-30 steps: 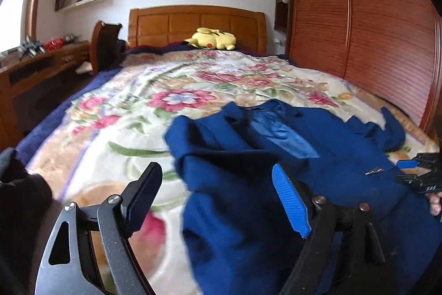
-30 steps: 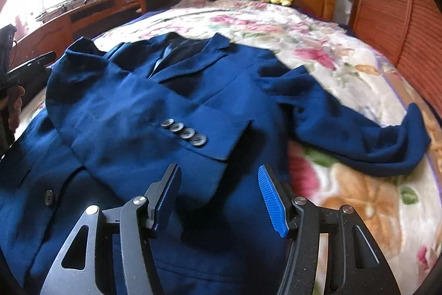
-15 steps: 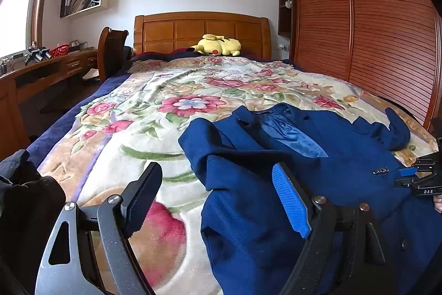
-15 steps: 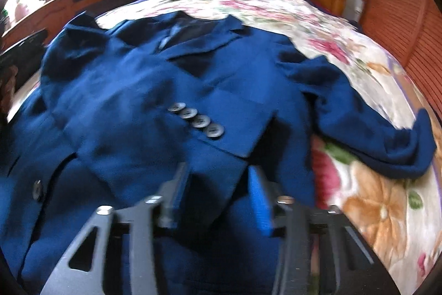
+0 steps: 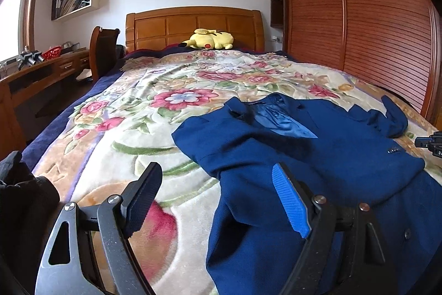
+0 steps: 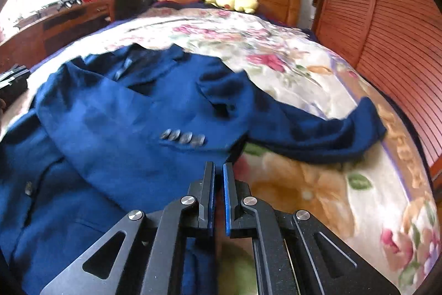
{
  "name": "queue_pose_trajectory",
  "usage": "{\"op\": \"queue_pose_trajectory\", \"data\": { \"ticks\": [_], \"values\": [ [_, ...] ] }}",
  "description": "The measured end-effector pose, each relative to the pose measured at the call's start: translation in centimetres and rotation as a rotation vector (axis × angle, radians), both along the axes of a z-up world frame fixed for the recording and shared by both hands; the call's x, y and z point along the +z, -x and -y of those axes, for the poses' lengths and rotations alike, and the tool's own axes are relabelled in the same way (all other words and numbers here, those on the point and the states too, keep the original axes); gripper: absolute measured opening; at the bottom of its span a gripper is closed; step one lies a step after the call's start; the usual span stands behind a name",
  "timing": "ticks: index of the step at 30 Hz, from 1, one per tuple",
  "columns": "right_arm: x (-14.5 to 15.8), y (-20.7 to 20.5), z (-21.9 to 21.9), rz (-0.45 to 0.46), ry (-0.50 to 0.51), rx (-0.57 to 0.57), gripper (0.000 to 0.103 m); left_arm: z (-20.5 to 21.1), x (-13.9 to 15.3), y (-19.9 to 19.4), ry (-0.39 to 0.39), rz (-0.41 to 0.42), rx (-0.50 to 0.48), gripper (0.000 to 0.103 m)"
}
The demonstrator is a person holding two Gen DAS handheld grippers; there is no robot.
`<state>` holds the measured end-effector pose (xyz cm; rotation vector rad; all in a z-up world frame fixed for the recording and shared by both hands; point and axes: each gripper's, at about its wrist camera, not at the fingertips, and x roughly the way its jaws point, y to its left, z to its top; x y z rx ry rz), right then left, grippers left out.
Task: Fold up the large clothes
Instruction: 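Reach the right gripper to the outstretched jacket sleeve and close, then lift the sleeve with the right gripper and carry it across the jacket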
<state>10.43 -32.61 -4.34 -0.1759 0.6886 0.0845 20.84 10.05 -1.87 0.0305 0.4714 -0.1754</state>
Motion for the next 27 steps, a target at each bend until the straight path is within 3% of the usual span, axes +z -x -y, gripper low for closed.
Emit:
{"op": "queue_pose_trajectory", "data": {
  "ticks": [1, 3, 5, 8, 15, 20, 27],
  "values": [
    [0.0, 0.0, 0.3, -0.001, -0.010, -0.004, 0.004, 0.0, -0.1, 0.0, -0.001, -0.003, -0.001, 0.083],
    [0.0, -0.1, 0.8, 0.010, -0.016, -0.026, 0.016, 0.1, -0.2, -0.1, -0.003, -0.009, -0.003, 0.083],
    [0.0, -0.6, 1.4, 0.009, -0.018, -0.046, 0.036, 0.1, -0.2, -0.1, -0.005, -0.010, -0.004, 0.083],
    [0.2, -1.8, 2.8, 0.010, 0.004, -0.091, 0.056, 0.1, -0.2, -0.1, -0.002, -0.009, -0.006, 0.083],
    [0.4, -4.7, 7.5, 0.067, 0.072, -0.258, 0.062, 0.5, -0.5, -0.1, -0.017, -0.015, -0.009, 0.083],
    [-0.2, -6.3, 12.1, 0.079, 0.006, -0.389, 0.062, 0.5, -0.6, -0.2, -0.014, -0.023, -0.010, 0.083],
    [-0.3, -9.1, 15.4, 0.066, -0.048, -0.477, 0.062, 0.6, -0.6, -0.2, -0.017, -0.024, -0.012, 0.083]
  ]
}}
